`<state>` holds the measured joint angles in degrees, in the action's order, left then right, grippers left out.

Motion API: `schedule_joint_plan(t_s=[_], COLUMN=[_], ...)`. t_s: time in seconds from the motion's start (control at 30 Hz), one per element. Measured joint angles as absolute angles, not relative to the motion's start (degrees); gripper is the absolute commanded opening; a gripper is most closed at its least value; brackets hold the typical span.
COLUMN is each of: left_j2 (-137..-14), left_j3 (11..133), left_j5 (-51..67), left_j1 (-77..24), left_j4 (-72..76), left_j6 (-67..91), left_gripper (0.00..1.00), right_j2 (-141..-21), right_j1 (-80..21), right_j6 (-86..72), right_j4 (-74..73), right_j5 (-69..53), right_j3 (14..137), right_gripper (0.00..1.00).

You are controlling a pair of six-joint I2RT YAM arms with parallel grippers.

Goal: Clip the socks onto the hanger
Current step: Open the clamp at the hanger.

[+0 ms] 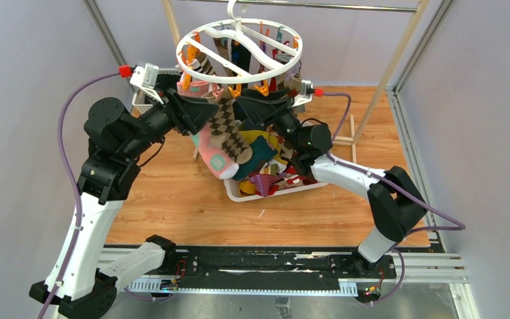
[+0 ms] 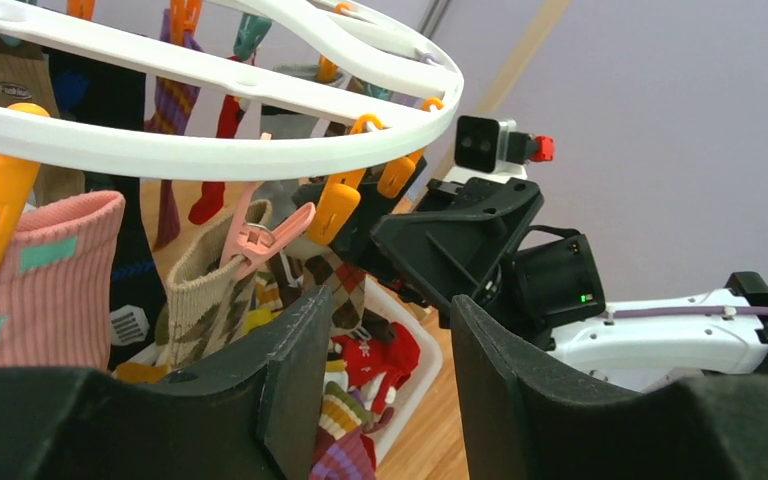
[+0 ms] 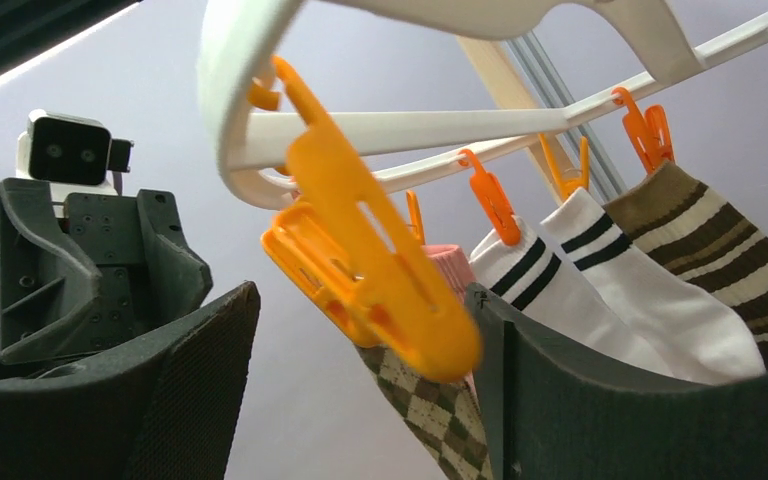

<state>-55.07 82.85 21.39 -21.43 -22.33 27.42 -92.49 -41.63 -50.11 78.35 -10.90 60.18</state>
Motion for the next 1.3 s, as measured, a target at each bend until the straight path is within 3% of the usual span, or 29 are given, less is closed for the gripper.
schedule_joint_plan(t_s=[0.43, 0.63, 0.87, 1.3], left_j2=[-54.76, -54.68, -54.68, -54.63], left_j3=[82.94, 82.94, 83.35, 83.57], left_j5=[22.06, 22.11, 22.35, 22.52], left_j1=[-21.39, -21.39, -21.39, -21.39], left_j4=[-22.90, -22.98, -23.11, -23.24], left_j6=[27.22, 26.94, 26.96, 26.98], left_gripper=[0.50, 0.50, 0.50, 0.50], right_j2=[-100.22, -99.90, -99.29, -99.26], right_j1=[-41.63, -41.63, -41.60, -40.51], right_j6=[-56.64, -57.74, -57.67, -57.71], right_j4=[85.84, 87.24, 87.31, 87.37], right_j5=[-11.86, -12.23, -12.21, -11.81], right_j3=[65.45, 64.25, 62.39, 62.43], right_gripper=[0.40, 0.58, 0.57, 0.68])
